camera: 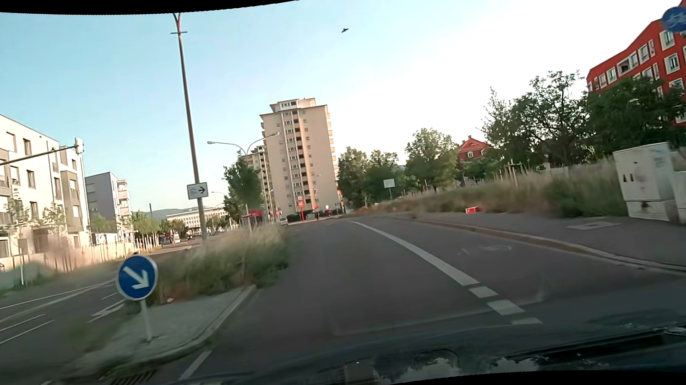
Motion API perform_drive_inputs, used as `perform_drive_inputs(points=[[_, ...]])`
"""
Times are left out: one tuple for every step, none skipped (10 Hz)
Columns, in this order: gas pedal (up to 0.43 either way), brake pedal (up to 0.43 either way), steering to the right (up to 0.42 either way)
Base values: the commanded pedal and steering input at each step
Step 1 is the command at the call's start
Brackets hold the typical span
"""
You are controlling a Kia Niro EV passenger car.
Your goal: Follow the waypoints while adhering to traffic rules and regulations
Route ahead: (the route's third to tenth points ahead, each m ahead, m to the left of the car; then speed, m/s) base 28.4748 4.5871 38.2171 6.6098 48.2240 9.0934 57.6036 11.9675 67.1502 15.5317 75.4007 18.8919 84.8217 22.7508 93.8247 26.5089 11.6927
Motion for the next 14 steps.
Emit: perform_drive_inputs(points=[[0.028, 0.000, -0.020], [0.020, 0.000, -0.020], [0.020, 0.000, -0.020], [0.020, 0.000, -0.021], [0.008, 0.000, -0.021], [0.008, 0.000, -0.023], [0.008, 0.000, -0.026], [0.008, 0.000, -0.027], [0.008, 0.000, -0.027], [0.008, 0.000, -0.027], [0.008, 0.000, -0.027], [0.008, 0.000, -0.027], [0.008, 0.000, -0.027], [0.008, 0.000, -0.027]])
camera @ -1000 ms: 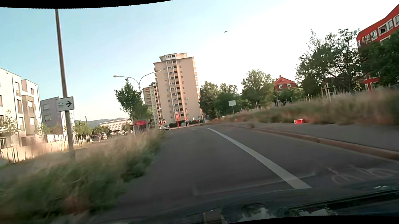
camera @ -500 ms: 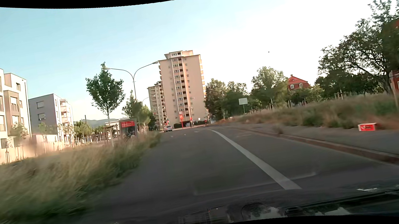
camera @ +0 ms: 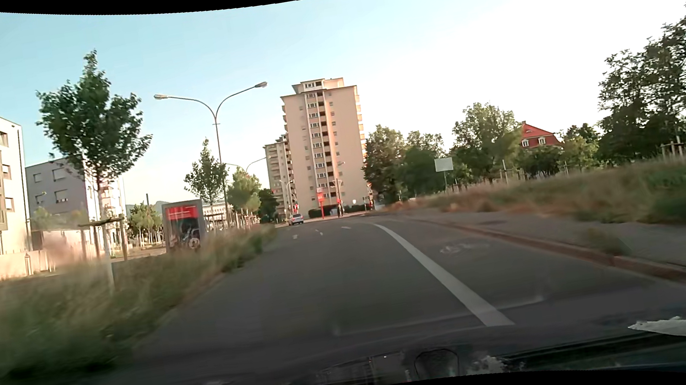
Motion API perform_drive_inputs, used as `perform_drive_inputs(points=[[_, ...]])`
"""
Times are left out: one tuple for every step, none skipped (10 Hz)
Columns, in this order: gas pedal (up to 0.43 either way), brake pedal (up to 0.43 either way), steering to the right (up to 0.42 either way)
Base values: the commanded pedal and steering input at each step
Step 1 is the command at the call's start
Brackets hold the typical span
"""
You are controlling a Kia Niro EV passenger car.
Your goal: Follow the waypoints while adhering to traffic rules and regulations
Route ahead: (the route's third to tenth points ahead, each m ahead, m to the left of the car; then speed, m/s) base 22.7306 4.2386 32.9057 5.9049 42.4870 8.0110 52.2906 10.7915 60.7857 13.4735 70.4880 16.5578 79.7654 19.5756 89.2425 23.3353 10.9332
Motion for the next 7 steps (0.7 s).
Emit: perform_drive_inputs(points=[[0.008, 0.000, -0.027], [0.008, 0.000, -0.027], [0.008, 0.000, -0.026], [0.008, 0.000, -0.026], [0.008, 0.000, -0.026], [0.008, 0.000, -0.026], [0.008, 0.000, -0.026]])
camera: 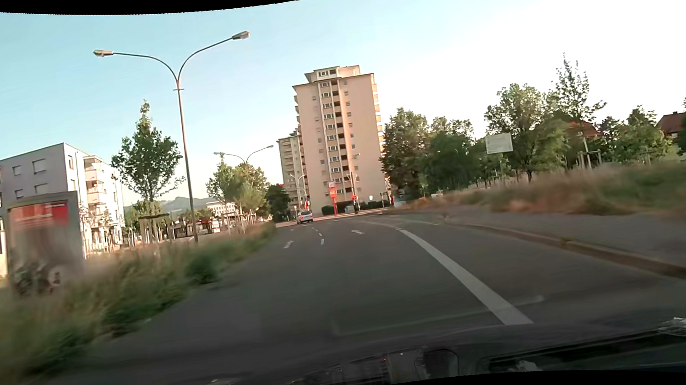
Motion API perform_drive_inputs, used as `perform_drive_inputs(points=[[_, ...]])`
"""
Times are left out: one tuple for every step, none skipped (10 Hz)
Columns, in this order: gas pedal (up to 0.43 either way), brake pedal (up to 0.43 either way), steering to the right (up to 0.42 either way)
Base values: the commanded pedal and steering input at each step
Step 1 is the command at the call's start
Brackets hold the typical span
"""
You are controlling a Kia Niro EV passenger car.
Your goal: Follow the waypoints while adhering to traffic rules and regulations
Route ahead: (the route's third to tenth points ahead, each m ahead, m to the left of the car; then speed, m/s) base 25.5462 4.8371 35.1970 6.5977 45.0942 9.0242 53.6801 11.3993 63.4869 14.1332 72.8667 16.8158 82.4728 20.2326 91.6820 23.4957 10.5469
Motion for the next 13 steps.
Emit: perform_drive_inputs(points=[[0.008, 0.000, -0.026], [0.008, 0.000, -0.026], [0.008, 0.000, -0.025], [0.008, 0.000, -0.023], [0.008, 0.000, -0.020], [0.008, 0.000, -0.019], [0.000, 0.000, -0.020], [0.000, 0.000, -0.020], [0.000, 0.000, -0.021], [0.000, 0.000, -0.020], [0.000, 0.000, -0.021], [0.000, 0.000, -0.021], [0.000, 0.000, -0.021]])
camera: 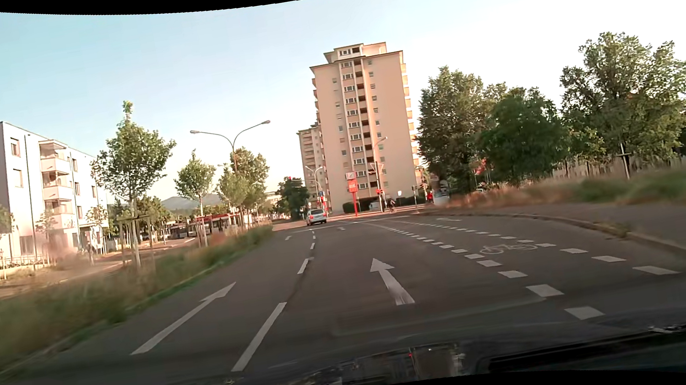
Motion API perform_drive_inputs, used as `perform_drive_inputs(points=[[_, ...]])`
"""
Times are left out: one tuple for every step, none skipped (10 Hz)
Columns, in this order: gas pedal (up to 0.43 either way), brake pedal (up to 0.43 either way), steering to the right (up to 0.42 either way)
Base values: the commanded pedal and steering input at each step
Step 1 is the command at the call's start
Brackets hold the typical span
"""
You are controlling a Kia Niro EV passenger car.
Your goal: Follow the waypoints while adhering to traffic rules and regulations
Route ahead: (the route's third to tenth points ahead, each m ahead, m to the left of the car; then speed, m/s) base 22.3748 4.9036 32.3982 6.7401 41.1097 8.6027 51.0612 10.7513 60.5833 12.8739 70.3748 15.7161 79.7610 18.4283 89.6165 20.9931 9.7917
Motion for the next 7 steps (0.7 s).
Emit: perform_drive_inputs(points=[[0.000, 0.000, -0.021], [0.000, 0.000, -0.021], [0.000, 0.000, -0.021], [0.000, 0.000, -0.021], [0.000, 0.000, -0.021], [0.000, 0.000, -0.021], [0.000, 0.000, -0.022]])
